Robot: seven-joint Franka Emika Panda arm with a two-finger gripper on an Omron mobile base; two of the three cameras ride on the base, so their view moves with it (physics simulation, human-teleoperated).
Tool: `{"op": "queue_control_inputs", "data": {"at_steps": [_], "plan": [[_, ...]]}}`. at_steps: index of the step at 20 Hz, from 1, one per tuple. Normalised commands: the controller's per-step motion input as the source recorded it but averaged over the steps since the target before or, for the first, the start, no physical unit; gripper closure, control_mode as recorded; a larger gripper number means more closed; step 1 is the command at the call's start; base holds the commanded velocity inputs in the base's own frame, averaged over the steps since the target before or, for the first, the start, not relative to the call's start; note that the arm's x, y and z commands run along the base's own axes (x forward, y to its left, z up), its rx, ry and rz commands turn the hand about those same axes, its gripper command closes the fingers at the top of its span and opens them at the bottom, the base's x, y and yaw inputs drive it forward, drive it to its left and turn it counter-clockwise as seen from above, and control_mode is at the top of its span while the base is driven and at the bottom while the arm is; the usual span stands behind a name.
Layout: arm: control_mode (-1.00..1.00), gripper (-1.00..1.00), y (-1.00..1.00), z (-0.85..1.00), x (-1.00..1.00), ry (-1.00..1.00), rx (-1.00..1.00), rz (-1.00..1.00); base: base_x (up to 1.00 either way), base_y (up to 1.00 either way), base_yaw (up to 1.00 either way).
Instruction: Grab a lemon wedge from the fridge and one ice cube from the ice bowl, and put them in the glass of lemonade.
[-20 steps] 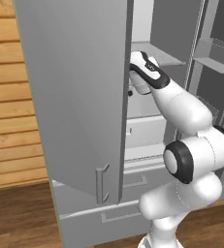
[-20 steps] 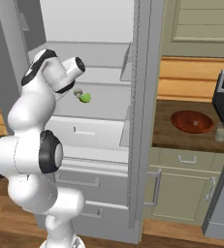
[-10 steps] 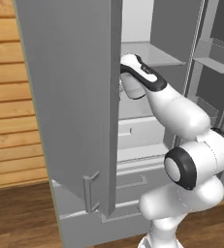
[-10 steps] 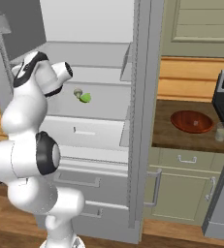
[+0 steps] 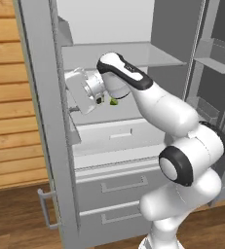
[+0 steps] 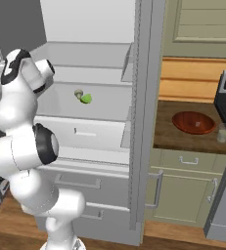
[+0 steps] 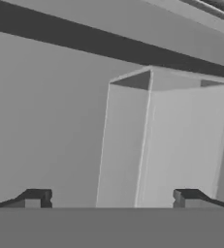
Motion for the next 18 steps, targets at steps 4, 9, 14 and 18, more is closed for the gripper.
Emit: {"op": "queue_control_inputs", "data": {"at_steps": [4, 9, 14, 18], "plan": [[-1.0, -1.0, 1.0, 0.0, -0.2, 0.0, 0.0, 0.1, 0.0, 0.0, 0.0], [-1.0, -1.0, 0.58, 0.0, -0.31, -0.03, -0.03, 0.03, 0.0, 0.0, 0.0], [-1.0, -1.0, -0.58, 0.42, -0.64, -0.22, -0.02, 0.0, 0.0, 0.0, 0.0], [-1.0, -1.0, -1.0, 0.66, -0.46, -0.3, -0.03, 0.0, 0.0, 0.0, 0.0]]}}
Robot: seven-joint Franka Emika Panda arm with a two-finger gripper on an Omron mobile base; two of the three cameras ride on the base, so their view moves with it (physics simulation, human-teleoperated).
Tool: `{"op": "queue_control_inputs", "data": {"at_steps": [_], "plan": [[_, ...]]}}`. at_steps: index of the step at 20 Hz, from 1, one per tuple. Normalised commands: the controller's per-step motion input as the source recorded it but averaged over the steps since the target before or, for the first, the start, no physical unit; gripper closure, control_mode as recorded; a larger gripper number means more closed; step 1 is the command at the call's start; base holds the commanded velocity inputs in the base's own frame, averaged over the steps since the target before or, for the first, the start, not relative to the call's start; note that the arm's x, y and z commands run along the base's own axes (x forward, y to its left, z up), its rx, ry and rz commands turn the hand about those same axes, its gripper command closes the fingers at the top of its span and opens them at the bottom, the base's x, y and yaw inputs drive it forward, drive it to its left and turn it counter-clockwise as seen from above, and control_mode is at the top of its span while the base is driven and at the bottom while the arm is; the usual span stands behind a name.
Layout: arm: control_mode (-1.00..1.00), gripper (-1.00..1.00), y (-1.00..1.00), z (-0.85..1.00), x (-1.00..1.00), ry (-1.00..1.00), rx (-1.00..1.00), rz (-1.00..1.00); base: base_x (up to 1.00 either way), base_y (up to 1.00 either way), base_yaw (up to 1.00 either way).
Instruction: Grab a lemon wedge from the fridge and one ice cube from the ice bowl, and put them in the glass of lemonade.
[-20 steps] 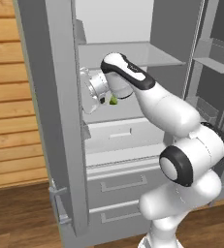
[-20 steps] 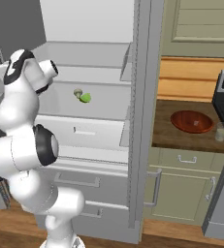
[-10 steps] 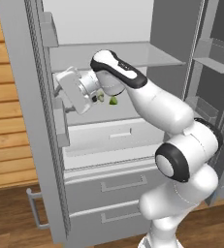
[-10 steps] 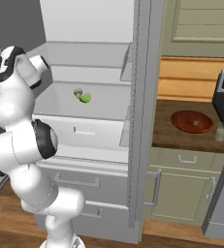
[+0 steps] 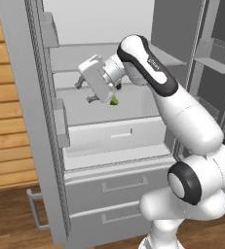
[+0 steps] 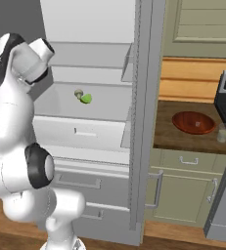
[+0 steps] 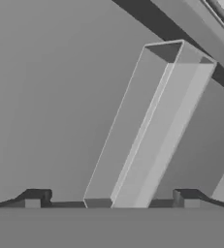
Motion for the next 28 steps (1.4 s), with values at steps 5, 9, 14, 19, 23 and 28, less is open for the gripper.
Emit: {"op": "queue_control_inputs", "data": {"at_steps": [5, 9, 14, 19, 23, 28], "plan": [[-1.0, -1.0, -1.0, 0.47, -0.18, -0.24, -0.14, 0.0, 0.0, 0.0, 0.0], [-1.0, -1.0, -0.99, 0.08, -0.2, -0.25, -0.28, 0.0, 0.0, 0.0, 0.0], [-1.0, -1.0, -0.99, -0.02, -0.42, -0.28, -0.34, -0.04, 0.0, 0.0, 0.0], [-1.0, -1.0, -0.65, -0.34, -0.68, -0.21, -0.29, -0.14, 0.0, 0.0, 0.0], [-1.0, -1.0, -0.23, -0.45, -0.88, -0.18, -0.26, -0.1, 0.0, 0.0, 0.0], [-1.0, -1.0, -0.01, -0.43, -0.57, 0.02, -0.13, -0.12, 0.0, 0.0, 0.0]]}}
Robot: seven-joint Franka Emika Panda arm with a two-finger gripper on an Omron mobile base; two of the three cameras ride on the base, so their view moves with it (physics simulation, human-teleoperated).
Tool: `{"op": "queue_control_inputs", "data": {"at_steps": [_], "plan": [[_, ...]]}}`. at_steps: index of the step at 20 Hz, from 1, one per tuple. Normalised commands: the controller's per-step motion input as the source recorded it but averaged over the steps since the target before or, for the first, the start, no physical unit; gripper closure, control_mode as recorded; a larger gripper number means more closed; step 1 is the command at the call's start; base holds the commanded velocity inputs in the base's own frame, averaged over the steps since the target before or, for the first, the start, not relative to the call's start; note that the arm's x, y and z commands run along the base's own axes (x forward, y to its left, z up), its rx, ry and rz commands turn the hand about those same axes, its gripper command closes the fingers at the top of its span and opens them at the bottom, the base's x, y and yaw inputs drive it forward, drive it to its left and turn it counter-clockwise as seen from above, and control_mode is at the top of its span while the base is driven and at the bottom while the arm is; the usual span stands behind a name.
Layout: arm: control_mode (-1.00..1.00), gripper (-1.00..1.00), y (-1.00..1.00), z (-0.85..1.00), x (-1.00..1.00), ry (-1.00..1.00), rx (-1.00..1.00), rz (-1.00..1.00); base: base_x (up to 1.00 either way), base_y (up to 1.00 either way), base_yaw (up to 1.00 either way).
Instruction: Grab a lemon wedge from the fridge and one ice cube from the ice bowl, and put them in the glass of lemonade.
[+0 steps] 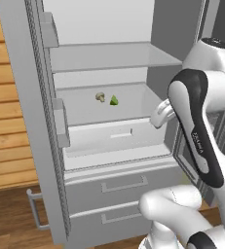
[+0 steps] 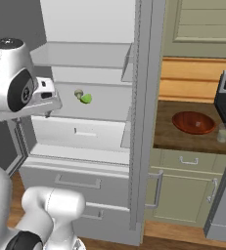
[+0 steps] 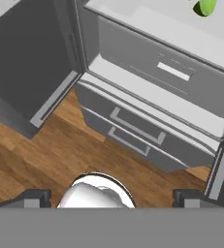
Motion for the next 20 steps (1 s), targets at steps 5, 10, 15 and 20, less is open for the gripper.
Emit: {"op": "queue_control_inputs", "data": {"at_steps": [5, 10, 15, 20], "plan": [[-1.0, -1.0, -0.02, -0.18, -0.43, 0.05, 0.0, -0.2, 0.0, 0.0, 0.0], [-1.0, -1.0, -0.04, -0.1, -0.03, 0.05, 0.0, -0.12, 0.0, 0.0, 0.0], [-1.0, -1.0, 0.0, 0.0, 0.0, 0.0, 0.0, -0.17, 0.0, 0.0, 0.0], [-1.0, -1.0, 0.0, -0.04, 0.0, 0.02, 0.0, -0.08, 0.0, 0.0, 0.0]]}}
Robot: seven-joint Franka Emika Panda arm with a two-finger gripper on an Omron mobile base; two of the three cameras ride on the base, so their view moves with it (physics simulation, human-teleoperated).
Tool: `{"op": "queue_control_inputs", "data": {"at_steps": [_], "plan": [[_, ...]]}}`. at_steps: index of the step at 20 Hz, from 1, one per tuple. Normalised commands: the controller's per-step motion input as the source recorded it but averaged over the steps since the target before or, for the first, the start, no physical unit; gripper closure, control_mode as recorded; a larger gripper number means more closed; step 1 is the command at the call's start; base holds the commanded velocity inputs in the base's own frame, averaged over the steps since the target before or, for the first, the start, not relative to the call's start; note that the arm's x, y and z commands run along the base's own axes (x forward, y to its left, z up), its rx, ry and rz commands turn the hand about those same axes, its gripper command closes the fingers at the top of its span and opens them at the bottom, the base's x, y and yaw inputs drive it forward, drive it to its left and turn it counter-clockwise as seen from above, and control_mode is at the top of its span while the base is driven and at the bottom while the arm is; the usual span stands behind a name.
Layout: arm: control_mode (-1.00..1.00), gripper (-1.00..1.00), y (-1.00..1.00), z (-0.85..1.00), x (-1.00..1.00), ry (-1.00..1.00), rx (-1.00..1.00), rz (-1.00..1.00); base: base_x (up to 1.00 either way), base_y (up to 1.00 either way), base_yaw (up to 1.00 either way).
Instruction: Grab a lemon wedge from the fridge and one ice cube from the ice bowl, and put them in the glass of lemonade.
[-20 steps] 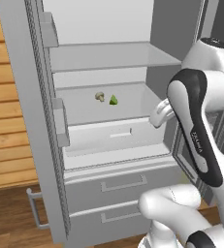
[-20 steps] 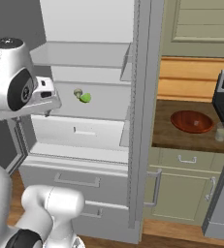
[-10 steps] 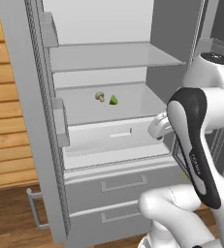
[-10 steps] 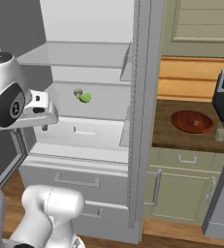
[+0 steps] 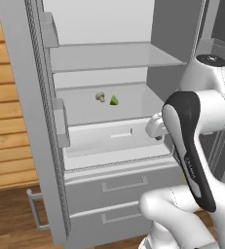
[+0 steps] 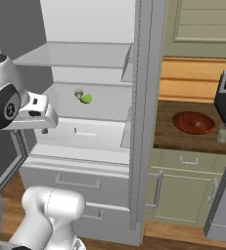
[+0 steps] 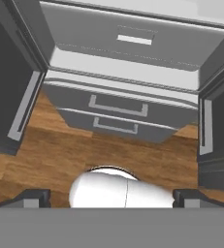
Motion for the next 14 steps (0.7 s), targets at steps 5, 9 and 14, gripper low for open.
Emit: {"op": "queue_control_inputs", "data": {"at_steps": [5, 9, 14], "plan": [[-1.0, -1.0, 0.0, -0.17, 0.0, 0.03, 0.0, -0.06, 0.0, 0.0, 0.0], [1.0, -1.0, 0.0, -0.04, 0.09, 0.01, 0.0, 0.0, 0.43, 0.0, 0.0], [-1.0, -1.0, 0.0, -0.01, 0.18, 0.03, 0.0, 0.0, 0.55, 0.0, 0.0]]}}
